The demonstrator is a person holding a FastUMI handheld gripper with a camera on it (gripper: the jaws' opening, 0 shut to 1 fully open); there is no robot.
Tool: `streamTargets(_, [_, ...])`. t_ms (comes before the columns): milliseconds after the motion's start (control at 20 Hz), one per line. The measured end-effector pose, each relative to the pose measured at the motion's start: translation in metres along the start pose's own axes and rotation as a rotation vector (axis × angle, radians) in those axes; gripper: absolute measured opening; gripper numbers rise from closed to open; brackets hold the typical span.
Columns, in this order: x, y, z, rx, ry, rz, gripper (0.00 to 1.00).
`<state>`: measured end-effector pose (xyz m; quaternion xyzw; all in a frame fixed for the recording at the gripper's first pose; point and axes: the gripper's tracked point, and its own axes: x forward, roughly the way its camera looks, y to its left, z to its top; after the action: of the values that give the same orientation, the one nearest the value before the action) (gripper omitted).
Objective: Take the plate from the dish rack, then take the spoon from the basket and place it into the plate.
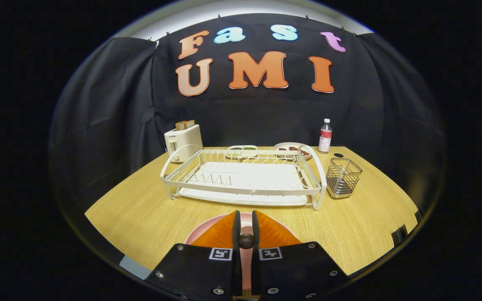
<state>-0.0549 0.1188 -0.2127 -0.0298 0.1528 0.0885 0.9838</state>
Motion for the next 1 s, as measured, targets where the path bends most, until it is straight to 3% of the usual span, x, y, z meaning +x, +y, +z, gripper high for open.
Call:
streamTargets(600, [-0.003,-0.024,-0.012,0.043,0.058,-0.012,0.22])
streamTargets(700, [-0.004,-0.031,-0.004,0.046,0.053,-0.022,0.35])
streamTargets(850, [-0.006,-0.043,0.013,0.041,0.028,-0.039,0.62])
streamTargets(1000, [-0.007,-0.058,0.035,0.026,0.002,-0.060,0.77])
